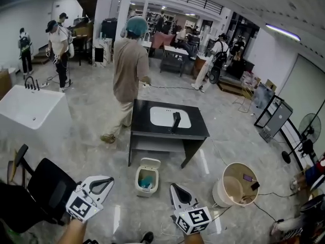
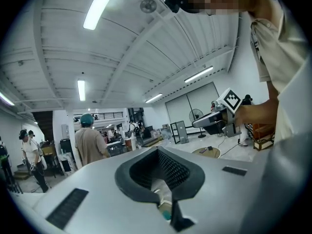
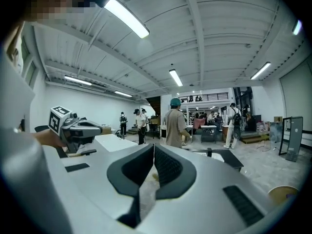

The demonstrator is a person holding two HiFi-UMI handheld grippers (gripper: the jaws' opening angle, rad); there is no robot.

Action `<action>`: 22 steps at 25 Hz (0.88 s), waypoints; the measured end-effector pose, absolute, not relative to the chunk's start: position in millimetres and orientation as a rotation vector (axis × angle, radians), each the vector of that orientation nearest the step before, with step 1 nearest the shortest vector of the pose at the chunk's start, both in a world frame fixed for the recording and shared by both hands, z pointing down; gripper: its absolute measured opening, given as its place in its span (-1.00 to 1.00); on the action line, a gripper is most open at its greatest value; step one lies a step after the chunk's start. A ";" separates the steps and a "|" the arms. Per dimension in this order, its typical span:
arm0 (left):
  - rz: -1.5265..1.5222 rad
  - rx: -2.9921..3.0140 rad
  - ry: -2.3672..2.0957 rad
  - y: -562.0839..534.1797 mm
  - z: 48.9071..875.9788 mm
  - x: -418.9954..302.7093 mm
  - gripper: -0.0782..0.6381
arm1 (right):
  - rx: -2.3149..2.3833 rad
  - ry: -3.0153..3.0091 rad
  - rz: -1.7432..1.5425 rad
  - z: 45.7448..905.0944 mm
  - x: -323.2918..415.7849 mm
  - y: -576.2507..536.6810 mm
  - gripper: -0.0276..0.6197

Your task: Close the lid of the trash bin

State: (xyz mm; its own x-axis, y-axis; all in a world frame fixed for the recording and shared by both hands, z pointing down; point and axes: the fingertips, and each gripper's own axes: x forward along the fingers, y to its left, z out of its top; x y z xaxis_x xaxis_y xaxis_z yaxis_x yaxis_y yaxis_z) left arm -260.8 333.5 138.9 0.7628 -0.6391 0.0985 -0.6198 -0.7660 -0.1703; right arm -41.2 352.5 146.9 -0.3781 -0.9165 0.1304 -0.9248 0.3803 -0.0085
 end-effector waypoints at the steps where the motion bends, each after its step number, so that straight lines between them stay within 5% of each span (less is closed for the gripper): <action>1: -0.233 -2.821 1.029 330.0 138.3 -256.1 -0.74 | 1.677 -2.532 0.122 146.8 -35.6 346.7 -0.84; 22: -0.324 -2.810 1.061 277.9 142.5 -128.9 -0.74 | 1.675 -2.592 0.190 161.9 93.4 288.3 -0.84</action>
State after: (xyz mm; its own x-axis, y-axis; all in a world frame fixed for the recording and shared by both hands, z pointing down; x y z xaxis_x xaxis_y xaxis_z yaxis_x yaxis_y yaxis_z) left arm -128.9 277.9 142.5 0.7314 -0.6637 0.1566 -0.6380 -0.7471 -0.1866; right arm 93.4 288.3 161.9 -0.4122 -0.9046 0.1081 -0.9107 0.4059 -0.0760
